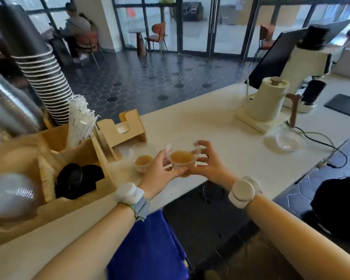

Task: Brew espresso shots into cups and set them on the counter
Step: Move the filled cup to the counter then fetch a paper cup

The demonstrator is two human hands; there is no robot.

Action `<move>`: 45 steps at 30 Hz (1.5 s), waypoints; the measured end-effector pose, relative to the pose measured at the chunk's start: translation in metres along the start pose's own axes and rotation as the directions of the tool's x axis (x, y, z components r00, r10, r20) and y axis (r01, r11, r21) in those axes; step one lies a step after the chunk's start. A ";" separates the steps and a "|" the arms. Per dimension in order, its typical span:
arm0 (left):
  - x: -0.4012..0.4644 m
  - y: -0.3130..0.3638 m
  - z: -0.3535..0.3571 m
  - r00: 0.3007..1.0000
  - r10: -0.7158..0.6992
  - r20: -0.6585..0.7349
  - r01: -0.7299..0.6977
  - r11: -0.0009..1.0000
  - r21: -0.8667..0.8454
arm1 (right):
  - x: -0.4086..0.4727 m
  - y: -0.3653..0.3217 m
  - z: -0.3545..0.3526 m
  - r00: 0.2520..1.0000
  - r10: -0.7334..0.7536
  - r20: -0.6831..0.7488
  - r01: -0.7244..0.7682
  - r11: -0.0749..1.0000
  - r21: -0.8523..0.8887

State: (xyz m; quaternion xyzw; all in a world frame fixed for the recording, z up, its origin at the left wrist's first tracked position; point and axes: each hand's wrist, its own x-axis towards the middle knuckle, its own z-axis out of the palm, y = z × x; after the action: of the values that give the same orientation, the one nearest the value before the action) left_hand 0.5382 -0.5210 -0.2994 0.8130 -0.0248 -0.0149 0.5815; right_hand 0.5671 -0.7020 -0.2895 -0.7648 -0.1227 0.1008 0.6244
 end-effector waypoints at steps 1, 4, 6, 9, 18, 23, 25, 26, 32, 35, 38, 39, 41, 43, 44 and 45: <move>0.006 -0.002 0.004 1.000 -0.019 -0.022 0.019 1.000 -0.001 | 0.009 0.004 -0.005 1.000 0.008 0.023 -0.008 1.000 0.004; 0.021 -0.004 0.018 0.992 -0.059 -0.113 0.057 0.998 -0.023 | 0.035 0.012 -0.021 0.993 0.020 0.118 -0.019 1.000 -0.010; 0.029 -0.006 0.028 0.978 -0.079 -0.192 0.074 0.997 -0.033 | 0.053 0.015 -0.031 0.980 0.016 0.199 -0.010 0.999 -0.031; 0.038 -0.008 0.039 0.957 -0.100 -0.271 0.090 0.995 -0.050 | 0.073 0.022 -0.040 0.965 0.012 0.262 -0.001 0.999 -0.043; 0.055 -0.016 0.058 0.880 -0.187 -0.436 0.158 0.982 -0.103 | 0.115 0.044 -0.046 0.898 0.010 0.440 0.001 1.000 -0.026; 0.057 -0.021 0.063 0.869 -0.214 -0.447 0.168 0.976 -0.140 | 0.127 0.056 -0.046 0.876 0.018 0.482 -0.004 1.000 -0.029; 0.058 -0.024 0.064 0.862 -0.226 -0.453 0.184 0.973 -0.137 | 0.130 0.060 -0.046 0.870 0.014 0.492 -0.003 1.000 -0.023; 0.059 -0.025 0.064 0.858 -0.231 -0.458 0.185 0.972 -0.142 | 0.131 0.061 -0.046 0.869 0.009 0.495 0.004 1.000 -0.025; 0.059 -0.026 0.066 0.851 -0.236 -0.469 0.193 0.971 -0.139 | 0.136 0.065 -0.043 0.860 0.008 0.510 0.018 0.999 -0.045; 0.059 -0.025 0.066 0.852 -0.244 -0.463 0.204 0.970 -0.135 | 0.136 0.064 -0.042 0.861 0.000 0.509 0.026 0.999 -0.043; 0.060 -0.024 0.065 0.855 -0.251 -0.453 0.215 0.968 -0.131 | 0.136 0.064 -0.042 0.860 -0.002 0.510 0.035 0.998 -0.054; 0.060 -0.023 0.065 0.856 -0.258 -0.448 0.222 0.966 -0.132 | 0.136 0.064 -0.042 0.860 -0.001 0.510 0.037 0.998 -0.060; 0.060 -0.024 0.066 0.856 -0.275 -0.438 0.234 0.961 -0.145 | 0.136 0.064 -0.042 0.859 0.001 0.511 0.044 0.996 -0.076; 0.060 -0.024 0.066 0.855 -0.290 -0.429 0.252 0.957 -0.144 | 0.136 0.061 -0.042 0.858 0.003 0.514 0.048 0.995 -0.086; 0.060 -0.024 0.065 0.854 -0.300 -0.426 0.263 0.954 -0.143 | 0.136 0.061 -0.041 0.856 0.007 0.517 0.046 0.995 -0.090; 0.060 -0.024 0.065 0.852 -0.306 -0.424 0.270 0.952 -0.144 | 0.136 0.060 -0.041 0.856 0.009 0.517 0.047 0.994 -0.094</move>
State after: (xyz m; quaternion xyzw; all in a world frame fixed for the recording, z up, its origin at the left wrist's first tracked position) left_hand 0.5953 -0.5780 -0.3429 0.7658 0.2302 0.0821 0.5948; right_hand 0.7125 -0.7090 -0.3405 -0.7396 -0.2984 0.2898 0.5292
